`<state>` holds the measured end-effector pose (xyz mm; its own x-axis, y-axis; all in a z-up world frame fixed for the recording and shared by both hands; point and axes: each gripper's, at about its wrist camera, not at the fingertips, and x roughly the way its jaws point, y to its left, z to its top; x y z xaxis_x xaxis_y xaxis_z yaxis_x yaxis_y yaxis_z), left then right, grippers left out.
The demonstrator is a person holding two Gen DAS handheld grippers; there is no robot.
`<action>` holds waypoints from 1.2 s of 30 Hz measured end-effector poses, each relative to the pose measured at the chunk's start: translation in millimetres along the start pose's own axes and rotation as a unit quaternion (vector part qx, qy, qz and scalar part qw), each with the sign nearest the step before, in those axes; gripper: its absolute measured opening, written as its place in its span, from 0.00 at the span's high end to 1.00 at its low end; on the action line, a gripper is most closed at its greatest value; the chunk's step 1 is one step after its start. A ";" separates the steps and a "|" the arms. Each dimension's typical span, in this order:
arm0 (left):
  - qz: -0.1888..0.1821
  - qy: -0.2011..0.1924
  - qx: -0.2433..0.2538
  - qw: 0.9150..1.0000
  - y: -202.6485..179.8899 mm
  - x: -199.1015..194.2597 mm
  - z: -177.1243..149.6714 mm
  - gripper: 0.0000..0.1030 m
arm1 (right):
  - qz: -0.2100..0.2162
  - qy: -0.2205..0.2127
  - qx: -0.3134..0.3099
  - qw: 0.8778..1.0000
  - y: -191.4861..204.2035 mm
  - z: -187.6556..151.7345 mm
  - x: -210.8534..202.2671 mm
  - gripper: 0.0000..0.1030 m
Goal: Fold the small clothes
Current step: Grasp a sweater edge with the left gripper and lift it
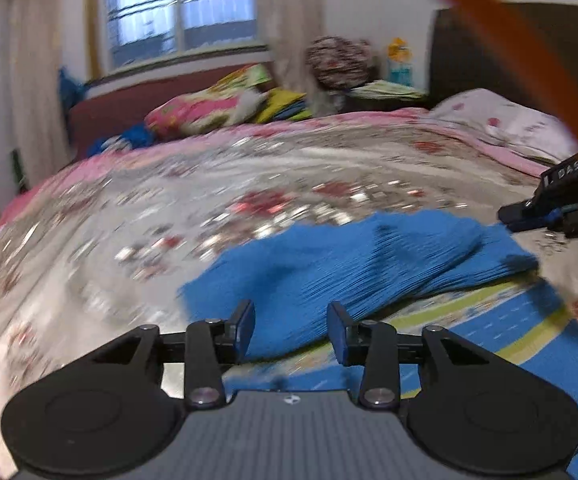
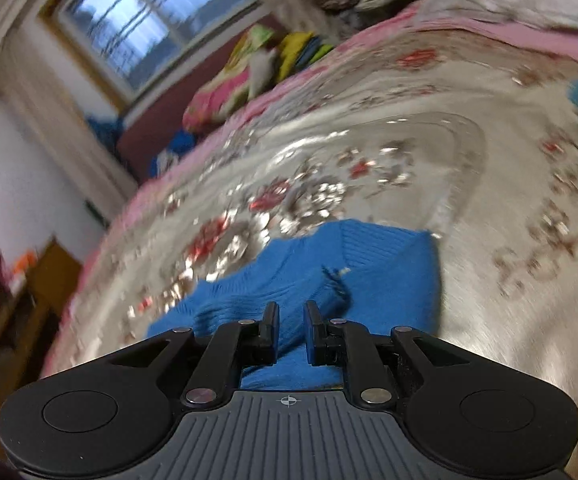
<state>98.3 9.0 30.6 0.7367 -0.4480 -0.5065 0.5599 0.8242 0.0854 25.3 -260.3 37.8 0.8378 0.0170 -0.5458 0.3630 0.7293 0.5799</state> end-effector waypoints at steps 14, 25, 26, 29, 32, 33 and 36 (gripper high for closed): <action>-0.058 0.007 0.203 0.978 -144.3 83.4 31.9 0.56 | 0.014 -0.026 0.050 0.998 -55.9 -14.9 -26.7 0.85; -0.007 0.012 0.268 0.963 -165.7 96.3 30.2 0.70 | 0.049 -0.006 0.055 0.997 -58.5 -15.8 -30.0 0.85; -0.008 0.020 0.258 0.966 -163.6 97.6 33.6 0.79 | 0.049 -0.010 0.054 0.997 -59.2 -15.4 -32.2 0.85; -0.009 0.028 0.213 0.977 -153.2 95.8 43.7 0.83 | 0.047 -0.016 0.060 0.997 -63.7 -14.7 -36.3 0.85; -0.026 0.036 0.137 0.990 -130.3 90.3 57.8 0.84 | 0.045 -0.018 0.065 0.997 -67.8 -13.5 -38.7 0.85; -0.033 0.038 0.103 0.993 -118.8 87.7 63.3 0.84 | 0.045 -0.019 0.065 0.997 -68.2 -12.9 -39.0 0.85; -0.042 0.038 0.008 0.998 -82.6 81.3 79.0 0.85 | 0.048 -0.020 0.061 0.997 -66.5 -12.6 -39.6 0.85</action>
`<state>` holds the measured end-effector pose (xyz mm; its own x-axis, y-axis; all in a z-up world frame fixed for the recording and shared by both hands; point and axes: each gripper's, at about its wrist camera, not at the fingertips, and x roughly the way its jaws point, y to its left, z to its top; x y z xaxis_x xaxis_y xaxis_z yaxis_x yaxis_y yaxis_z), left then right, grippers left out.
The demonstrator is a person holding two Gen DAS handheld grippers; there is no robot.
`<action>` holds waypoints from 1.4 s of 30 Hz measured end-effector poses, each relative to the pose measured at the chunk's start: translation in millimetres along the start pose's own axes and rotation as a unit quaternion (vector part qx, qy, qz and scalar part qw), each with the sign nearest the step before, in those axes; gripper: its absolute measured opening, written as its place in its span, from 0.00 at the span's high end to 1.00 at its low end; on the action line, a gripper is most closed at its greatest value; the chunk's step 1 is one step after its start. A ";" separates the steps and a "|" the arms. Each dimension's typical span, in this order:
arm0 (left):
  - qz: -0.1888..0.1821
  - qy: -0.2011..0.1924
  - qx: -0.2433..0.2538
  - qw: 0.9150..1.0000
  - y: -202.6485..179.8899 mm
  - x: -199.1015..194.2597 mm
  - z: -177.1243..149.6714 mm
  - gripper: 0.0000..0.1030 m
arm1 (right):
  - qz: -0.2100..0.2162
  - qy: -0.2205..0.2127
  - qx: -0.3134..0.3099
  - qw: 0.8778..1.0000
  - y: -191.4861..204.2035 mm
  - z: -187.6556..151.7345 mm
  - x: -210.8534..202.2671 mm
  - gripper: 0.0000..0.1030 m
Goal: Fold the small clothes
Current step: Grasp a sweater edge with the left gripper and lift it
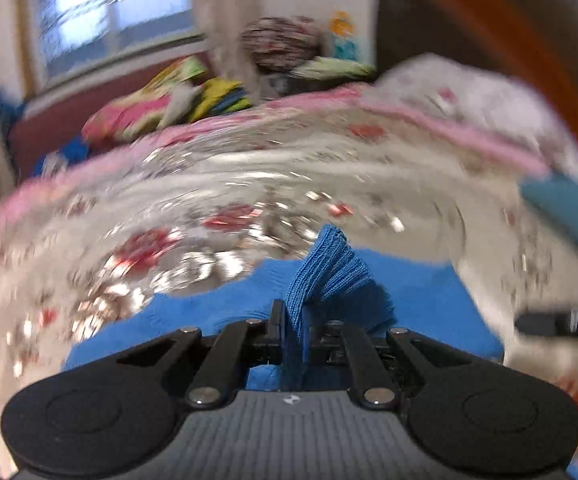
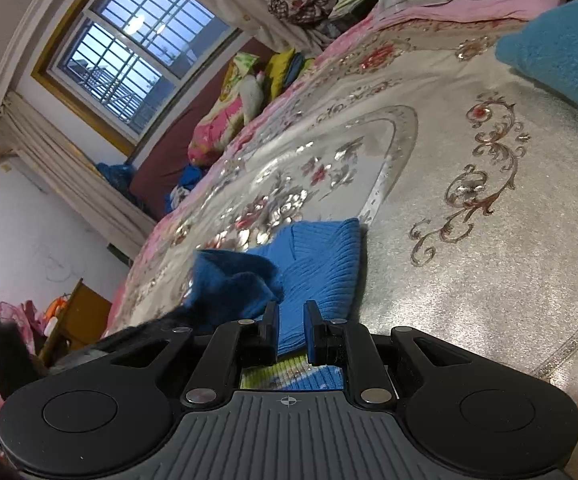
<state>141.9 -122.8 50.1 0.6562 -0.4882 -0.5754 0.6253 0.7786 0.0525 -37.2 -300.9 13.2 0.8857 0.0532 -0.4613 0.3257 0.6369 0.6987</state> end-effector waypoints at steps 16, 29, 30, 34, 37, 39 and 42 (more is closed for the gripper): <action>0.046 -0.132 -0.273 0.952 220.1 -126.5 8.0 0.85 | 0.046 0.090 -0.320 0.942 140.7 -60.6 73.0 0.80; 0.036 -0.163 -0.283 0.944 266.5 -144.7 -1.1 0.85 | 0.024 0.151 -0.473 0.868 214.8 -120.7 178.3 0.78; 0.032 -0.161 -0.282 0.945 265.2 -142.8 -0.8 0.85 | 0.009 0.148 -0.477 0.866 215.0 -122.2 182.9 0.82; 0.019 -0.155 -0.275 0.949 255.5 -137.4 1.7 0.85 | 0.002 0.149 -0.442 0.885 214.1 -113.9 180.8 0.99; 0.009 -0.153 -0.266 0.952 244.6 -135.1 6.9 0.85 | 0.037 0.148 -0.457 0.876 221.5 -122.5 158.0 0.99; 0.003 -0.154 -0.259 0.953 235.7 -134.7 12.2 0.85 | 0.067 0.156 -0.471 0.866 224.5 -133.1 144.4 0.99; -0.007 -0.155 -0.251 0.955 221.4 -133.2 19.4 0.85 | 0.066 0.150 -0.497 0.852 223.4 -147.2 137.7 0.97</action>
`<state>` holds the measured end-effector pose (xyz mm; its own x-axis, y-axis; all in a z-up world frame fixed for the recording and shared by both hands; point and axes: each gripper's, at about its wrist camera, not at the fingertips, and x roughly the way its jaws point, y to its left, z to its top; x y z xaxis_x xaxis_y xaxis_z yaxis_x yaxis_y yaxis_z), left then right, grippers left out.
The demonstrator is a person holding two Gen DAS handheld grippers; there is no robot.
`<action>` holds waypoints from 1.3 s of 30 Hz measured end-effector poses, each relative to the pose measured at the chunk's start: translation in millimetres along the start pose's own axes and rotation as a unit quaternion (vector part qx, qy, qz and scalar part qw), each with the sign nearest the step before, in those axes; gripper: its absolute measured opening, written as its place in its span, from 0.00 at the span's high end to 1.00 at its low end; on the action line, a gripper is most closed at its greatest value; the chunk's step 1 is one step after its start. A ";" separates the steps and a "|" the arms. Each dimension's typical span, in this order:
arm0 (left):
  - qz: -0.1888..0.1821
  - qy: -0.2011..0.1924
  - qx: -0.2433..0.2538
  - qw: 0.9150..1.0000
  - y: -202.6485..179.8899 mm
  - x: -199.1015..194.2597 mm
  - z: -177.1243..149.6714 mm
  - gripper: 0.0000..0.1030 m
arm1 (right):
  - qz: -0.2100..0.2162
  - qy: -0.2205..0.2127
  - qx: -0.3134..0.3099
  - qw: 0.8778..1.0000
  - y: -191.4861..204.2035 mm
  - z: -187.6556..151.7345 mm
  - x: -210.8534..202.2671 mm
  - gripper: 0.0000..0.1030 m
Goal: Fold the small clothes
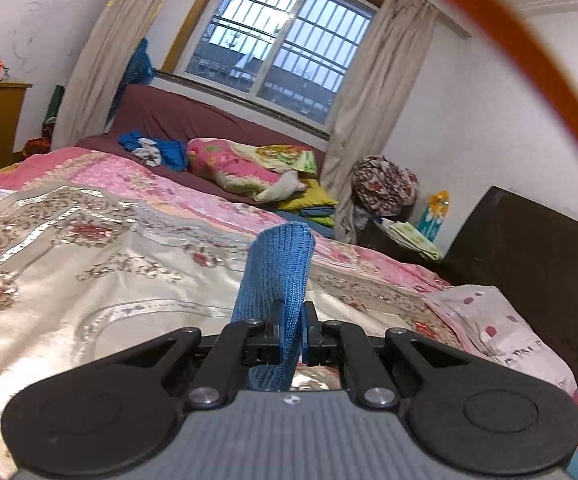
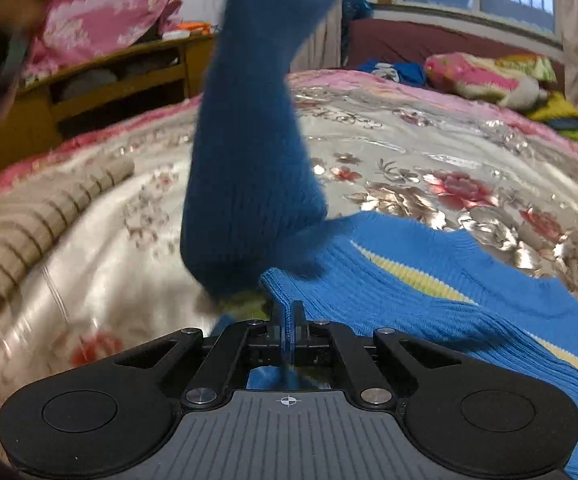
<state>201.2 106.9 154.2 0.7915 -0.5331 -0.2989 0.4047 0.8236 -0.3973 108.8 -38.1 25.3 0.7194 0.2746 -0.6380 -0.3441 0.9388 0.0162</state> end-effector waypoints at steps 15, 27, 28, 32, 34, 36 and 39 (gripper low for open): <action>-0.148 0.128 0.087 0.977 -146.9 66.4 -97.3 0.65 | -0.042 -0.078 0.240 0.967 -77.4 -83.4 -108.3 0.75; -0.056 0.175 0.114 0.976 -106.0 47.6 -134.1 0.50 | -0.053 -0.123 0.379 0.916 -153.4 -119.5 -147.2 0.74; -0.043 0.175 0.112 0.977 -95.3 45.0 -135.5 0.50 | -0.054 -0.126 0.386 0.912 -158.3 -118.5 -147.8 0.74; 0.001 0.165 0.111 0.980 -62.3 41.1 -137.3 0.50 | -0.071 -0.134 0.428 0.891 -183.5 -114.1 -142.3 0.74; 0.013 0.160 0.108 0.981 -48.8 39.0 -137.8 0.50 | -0.077 -0.126 0.450 0.881 -196.1 -113.5 -130.4 0.70; 0.027 0.156 0.113 0.981 -37.8 38.0 -139.3 0.49 | -0.095 -0.117 0.454 0.878 -202.3 -113.3 -119.8 0.67; 0.047 0.156 0.123 0.979 -22.3 39.8 -145.6 0.49 | -0.097 -0.102 0.449 0.883 -206.1 -111.8 -103.5 0.66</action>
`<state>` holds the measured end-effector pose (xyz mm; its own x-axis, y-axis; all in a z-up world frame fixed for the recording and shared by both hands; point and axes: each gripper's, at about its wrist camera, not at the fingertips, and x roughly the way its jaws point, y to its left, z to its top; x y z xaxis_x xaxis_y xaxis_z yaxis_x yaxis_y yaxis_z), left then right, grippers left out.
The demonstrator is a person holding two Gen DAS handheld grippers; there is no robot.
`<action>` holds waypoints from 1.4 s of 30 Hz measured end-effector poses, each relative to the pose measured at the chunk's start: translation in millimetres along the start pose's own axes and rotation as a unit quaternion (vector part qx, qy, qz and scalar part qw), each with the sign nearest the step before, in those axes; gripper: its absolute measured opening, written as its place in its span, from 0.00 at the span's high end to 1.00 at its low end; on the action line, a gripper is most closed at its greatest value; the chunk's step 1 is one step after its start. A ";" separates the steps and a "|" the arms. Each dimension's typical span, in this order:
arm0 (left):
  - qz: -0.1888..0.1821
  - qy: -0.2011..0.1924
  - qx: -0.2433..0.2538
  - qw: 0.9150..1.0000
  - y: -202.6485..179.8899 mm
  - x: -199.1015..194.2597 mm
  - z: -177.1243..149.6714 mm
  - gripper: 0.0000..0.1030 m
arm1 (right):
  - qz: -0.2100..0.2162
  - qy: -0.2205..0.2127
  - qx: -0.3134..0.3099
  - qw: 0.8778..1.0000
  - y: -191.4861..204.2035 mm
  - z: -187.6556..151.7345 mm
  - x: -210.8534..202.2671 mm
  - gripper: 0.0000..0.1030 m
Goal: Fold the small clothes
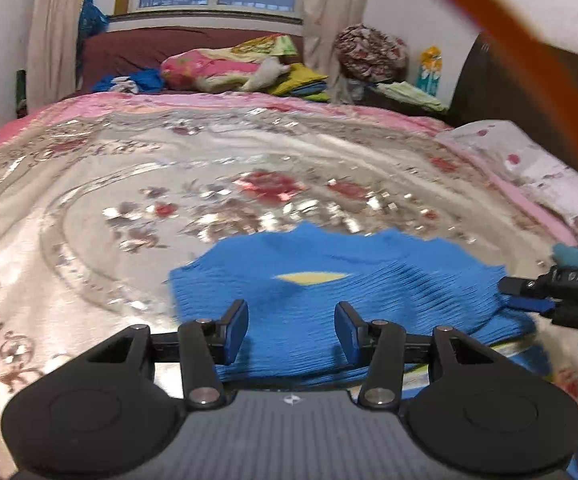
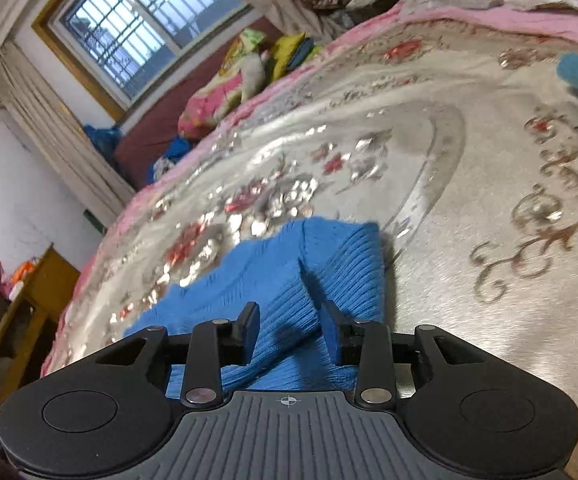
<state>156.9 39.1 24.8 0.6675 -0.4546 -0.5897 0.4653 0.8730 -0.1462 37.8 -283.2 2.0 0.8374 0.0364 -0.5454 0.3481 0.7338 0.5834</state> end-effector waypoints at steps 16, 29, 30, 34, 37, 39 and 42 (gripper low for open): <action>0.018 0.016 -0.035 0.999 25.3 17.5 -12.9 0.48 | -0.009 -0.010 -0.015 1.000 -4.8 4.5 -10.7 0.97; 0.029 0.030 -0.020 0.999 23.4 15.4 -14.2 0.48 | -0.051 0.004 -0.060 0.997 7.7 -0.3 -13.5 0.90; 0.026 0.026 -0.018 0.999 23.0 12.2 -13.7 0.48 | -0.054 -0.007 -0.069 0.996 11.0 1.1 -17.1 0.90; 0.013 0.008 -0.015 1.000 21.9 4.2 -8.0 0.48 | -0.056 -0.047 -0.111 0.991 27.1 6.9 -32.2 0.84; 0.010 0.003 -0.010 1.000 19.2 7.1 -1.2 0.48 | -0.053 -0.039 -0.124 0.990 34.4 14.4 -22.0 0.80; 0.014 0.006 -0.003 1.000 17.0 11.9 -0.8 0.48 | -0.060 -0.027 -0.138 0.988 36.7 18.6 -7.4 0.80; 0.020 0.027 0.002 0.999 17.8 23.0 -6.8 0.48 | -0.068 0.013 -0.129 0.989 30.8 24.0 17.4 0.80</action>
<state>176.6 45.4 3.3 0.6538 -0.4082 -0.6371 0.4404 0.8900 -0.1182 73.1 -276.3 24.9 0.7781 -0.0589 -0.6254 0.3342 0.8818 0.3327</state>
